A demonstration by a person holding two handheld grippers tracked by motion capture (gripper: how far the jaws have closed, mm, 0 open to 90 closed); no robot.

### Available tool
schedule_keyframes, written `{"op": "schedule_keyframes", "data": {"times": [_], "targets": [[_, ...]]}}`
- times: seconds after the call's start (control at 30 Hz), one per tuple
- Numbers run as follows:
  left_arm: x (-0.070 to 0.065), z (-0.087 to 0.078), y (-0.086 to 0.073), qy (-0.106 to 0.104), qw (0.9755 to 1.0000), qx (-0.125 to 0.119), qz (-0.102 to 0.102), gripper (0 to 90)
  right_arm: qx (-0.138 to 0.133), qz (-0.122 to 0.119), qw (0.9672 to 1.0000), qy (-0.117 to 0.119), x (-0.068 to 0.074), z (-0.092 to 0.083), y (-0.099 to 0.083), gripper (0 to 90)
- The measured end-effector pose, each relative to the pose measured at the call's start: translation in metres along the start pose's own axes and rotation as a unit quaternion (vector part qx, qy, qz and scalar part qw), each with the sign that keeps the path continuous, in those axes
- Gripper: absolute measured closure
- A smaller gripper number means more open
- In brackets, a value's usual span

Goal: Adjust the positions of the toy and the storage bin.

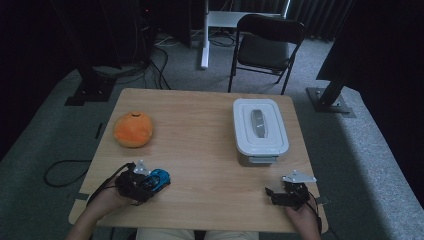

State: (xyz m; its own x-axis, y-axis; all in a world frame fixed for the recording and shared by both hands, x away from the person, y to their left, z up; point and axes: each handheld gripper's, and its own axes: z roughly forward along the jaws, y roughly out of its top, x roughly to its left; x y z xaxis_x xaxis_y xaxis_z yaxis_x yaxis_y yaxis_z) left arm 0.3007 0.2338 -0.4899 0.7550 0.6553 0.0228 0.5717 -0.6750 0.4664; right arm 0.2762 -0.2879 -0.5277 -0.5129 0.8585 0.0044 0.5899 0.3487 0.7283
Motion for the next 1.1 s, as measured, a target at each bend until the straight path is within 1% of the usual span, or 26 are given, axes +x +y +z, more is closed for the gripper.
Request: {"op": "schedule_keyframes", "data": {"times": [0.07, 0.13, 0.17, 0.2, 0.23, 0.27, 0.3, 0.37, 0.4, 0.43, 0.47, 0.5, 0.53, 0.57, 0.6, 0.67, 0.7, 0.77, 0.8, 0.87, 0.9, 0.97, 1.0, 1.03, 1.07, 1.1], "targets": [[0.001, -0.003, 0.001, -0.006, 0.9999, -0.01, -0.01, 25.8, 0.0, 0.0, 1.0, 0.0, 0.0, 0.0, 0.0, 14.1], [0.004, -0.009, 0.003, -0.009, 0.9992, -0.031, -0.024, 25.9, 0.0, 0.0, 1.0, 0.0, 0.0, 0.0, 0.0, 14.1], [0.005, -0.012, 0.004, 0.0, 0.9991, -0.034, -0.026, 25.9, 0.0, 0.0, 1.0, 0.0, 0.0, 0.0, 0.0, 14.1], [0.006, -0.016, 0.006, 0.021, 0.9986, -0.038, -0.032, 25.9, 0.0, 0.0, 1.0, 0.0, 0.0, 0.0, 0.0, 14.1], [0.008, -0.018, 0.007, 0.027, 0.9982, -0.041, -0.036, 25.5, 0.0, 0.0, 1.0, 0.0, 0.0, 0.0, 0.0, 14.1], [0.011, -0.021, 0.008, 0.03, 0.9975, -0.046, -0.044, 21.6, 0.0, 0.0, 1.0, 0.0, 0.0, 0.0, 0.0, 14.1], [0.015, -0.023, 0.01, 0.039, 0.9965, -0.051, -0.054, 19.8, 0.0, -0.001, 1.0, 0.0, 0.0, 0.0, 0.0, 14.1], [0.022, -0.028, 0.013, 0.062, 0.9935, -0.059, -0.076, 19.4, 0.0, 0.0, 1.0, 0.0, 0.0, 0.0, 0.0, 14.1], [0.024, -0.029, 0.014, 0.068, 0.9922, -0.065, -0.082, 16.6, 0.0, 0.0, 1.0, 0.0, 0.0, 0.0, 0.0, 14.1], [0.027, -0.032, 0.016, 0.074, 0.9907, -0.073, -0.088, 16.2, 0.0, 0.0, 1.0, 0.0, 0.0, 0.0, 0.0, 14.1], [0.031, -0.034, 0.018, 0.075, 0.9898, -0.081, -0.09, 16.2, 0.0, 0.0, 1.0, 0.0, 0.0, 0.0, 0.0, 14.1], [0.034, -0.035, 0.02, 0.081, 0.9885, -0.085, -0.095, 16.2, 0.0, 0.0, 1.0, 0.0, 0.0, 0.0, 0.0, 14.1], [0.037, -0.037, 0.022, 0.092, 0.9876, -0.089, -0.092, 16.3, 0.0, 0.0, 1.0, 0.0, 0.0, 0.0, 0.0, 14.1], [0.04, -0.038, 0.025, 0.098, 0.9864, -0.092, -0.094, 16.3, 0.0, 0.0, 1.0, 0.0, 0.0, 0.0, 0.0, 14.1], [0.043, -0.04, 0.028, 0.104, 0.9848, -0.095, -0.102, 16.3, 0.0, 0.0, 1.0, 0.0, 0.0, 0.0, 0.0, 14.1], [0.052, -0.044, 0.034, 0.113, 0.9813, -0.105, -0.115, 16.3, 0.0, 0.0, 1.0, 0.0, 0.0, 0.0, 0.0, 14.1], [0.056, -0.046, 0.037, 0.117, 0.9789, -0.11, -0.126, 16.3, 0.0, 0.0, 1.0, 0.0, 0.0, 0.0, 0.0, 14.1], [0.066, -0.049, 0.043, 0.131, 0.9731, -0.12, -0.147, 16.3, 0.0, 0.0, 1.0, 0.0, 0.0, 0.0, 0.0, 14.1], [0.071, -0.05, 0.045, 0.134, 0.9717, -0.121, -0.152, 16.3, 0.0, 0.0, 1.0, 0.0, 0.0, 0.0, 0.0, 14.1], [0.079, -0.05, 0.051, 0.141, 0.9693, -0.125, -0.158, 16.3, 0.0, 0.0, 1.0, 0.0, 0.0, 0.0, 0.0, 14.1], [0.084, -0.049, 0.054, 0.145, 0.9689, -0.124, -0.158, 16.3, 0.0, 0.0, 1.0, 0.0, 0.0, 0.0, 0.0, 14.1], [0.094, -0.046, 0.058, 0.148, 0.968, -0.116, -0.166, 16.4, 0.0, 0.0, 1.0, 0.0, 0.0, 0.0, 0.0, 14.1], [0.098, -0.044, 0.06, 0.155, 0.9668, -0.11, -0.171, 16.3, 0.0, 0.0, 1.0, 0.0, 0.0, 0.0, 0.0, 14.1], [0.103, -0.042, 0.062, 0.16, 0.9647, -0.105, -0.181, 16.3, 0.0, 0.0, 1.0, 0.0, 0.0, 0.0, 0.0, 14.1], [0.108, -0.041, 0.063, 0.156, 0.9638, -0.107, -0.188, 16.3, 0.0, 0.0, 1.0, 0.0, 0.0, 0.0, 0.0, 14.1], [0.112, -0.039, 0.064, 0.155, 0.9623, -0.111, -0.194, 16.3, 0.0, 0.0, 1.0, 0.0, 0.0, 0.0, 0.0, 14.1]]}}
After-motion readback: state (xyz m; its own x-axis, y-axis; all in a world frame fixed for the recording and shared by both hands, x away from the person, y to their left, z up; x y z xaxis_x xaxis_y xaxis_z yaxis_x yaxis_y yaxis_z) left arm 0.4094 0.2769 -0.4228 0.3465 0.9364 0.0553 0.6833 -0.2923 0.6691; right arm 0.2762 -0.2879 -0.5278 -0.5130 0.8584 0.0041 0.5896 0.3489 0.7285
